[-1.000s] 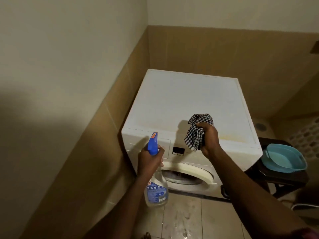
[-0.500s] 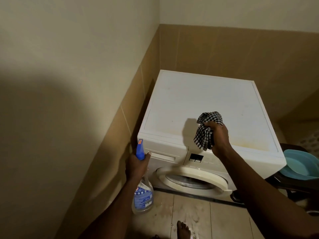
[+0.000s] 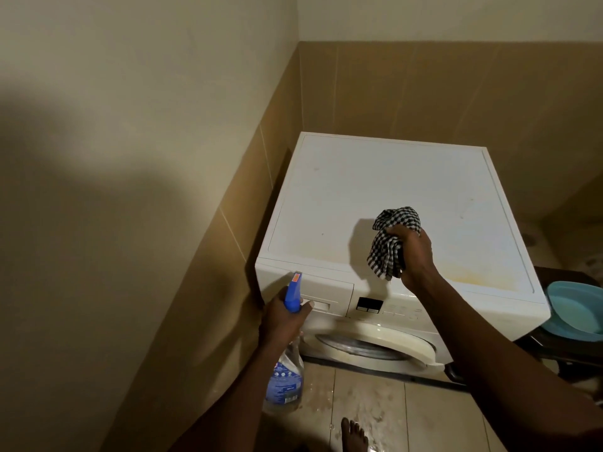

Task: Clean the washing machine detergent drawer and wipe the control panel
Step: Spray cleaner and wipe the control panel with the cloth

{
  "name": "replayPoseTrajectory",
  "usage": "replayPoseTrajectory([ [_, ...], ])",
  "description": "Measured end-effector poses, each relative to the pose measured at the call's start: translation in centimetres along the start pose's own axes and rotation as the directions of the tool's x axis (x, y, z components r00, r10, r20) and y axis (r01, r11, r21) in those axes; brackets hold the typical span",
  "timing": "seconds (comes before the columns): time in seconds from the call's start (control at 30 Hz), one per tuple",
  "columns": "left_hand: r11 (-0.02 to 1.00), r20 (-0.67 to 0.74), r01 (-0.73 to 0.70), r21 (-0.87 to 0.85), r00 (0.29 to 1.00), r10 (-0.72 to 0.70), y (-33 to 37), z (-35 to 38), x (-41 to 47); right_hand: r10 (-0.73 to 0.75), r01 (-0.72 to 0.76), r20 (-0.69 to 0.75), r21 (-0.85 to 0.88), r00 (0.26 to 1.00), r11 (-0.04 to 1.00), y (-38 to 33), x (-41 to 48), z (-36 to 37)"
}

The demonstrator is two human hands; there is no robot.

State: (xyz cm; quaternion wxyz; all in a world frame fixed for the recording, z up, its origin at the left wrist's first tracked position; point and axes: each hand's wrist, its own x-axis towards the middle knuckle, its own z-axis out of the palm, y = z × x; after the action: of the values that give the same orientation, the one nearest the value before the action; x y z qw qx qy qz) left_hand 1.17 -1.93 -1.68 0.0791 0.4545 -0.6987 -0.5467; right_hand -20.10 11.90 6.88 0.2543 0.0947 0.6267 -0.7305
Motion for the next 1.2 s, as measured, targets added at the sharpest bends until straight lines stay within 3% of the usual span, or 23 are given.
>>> replayPoseTrajectory([
  [0.4,0.988,0.18,-0.058,0.141,0.983,0.032,1.1,3.7,-0.6,-0.039,0.043,0.047,-0.093,0.998,0.995,-0.6,2.0,-0.3],
  [0.57,0.992,0.138,-0.031,0.12,0.99,0.014,0.6,4.0,-0.4,-0.167,0.189,0.092,-0.332,0.982,0.924,0.0,2.3,-0.1],
  [0.7,1.0,0.001,0.02,0.022,1.0,-0.02,0.4,3.1,-0.3,-0.313,0.423,0.287,-0.552,0.905,0.718,1.5,1.2,1.2],
  [0.87,0.966,-0.151,0.19,-0.178,0.964,-0.217,-0.3,-0.2,0.2,-0.446,0.631,0.475,-0.705,0.758,0.323,5.1,-2.1,3.0],
  [1.03,0.971,-0.222,0.148,-0.186,0.957,-0.189,-1.3,-3.0,1.4,-0.593,0.603,0.438,-0.791,0.676,0.104,6.9,-2.5,1.9],
  [1.13,0.979,-0.219,0.124,-0.161,0.963,-0.158,-1.1,-3.9,1.9,-0.525,0.641,0.594,-0.759,0.61,-0.115,8.7,-1.8,0.1],
  [1.2,0.98,-0.209,0.114,-0.162,0.967,-0.146,-1.2,-4.2,2.1,-0.5,0.712,0.65,-0.697,0.573,-0.091,9.8,-1.4,0.6],
])
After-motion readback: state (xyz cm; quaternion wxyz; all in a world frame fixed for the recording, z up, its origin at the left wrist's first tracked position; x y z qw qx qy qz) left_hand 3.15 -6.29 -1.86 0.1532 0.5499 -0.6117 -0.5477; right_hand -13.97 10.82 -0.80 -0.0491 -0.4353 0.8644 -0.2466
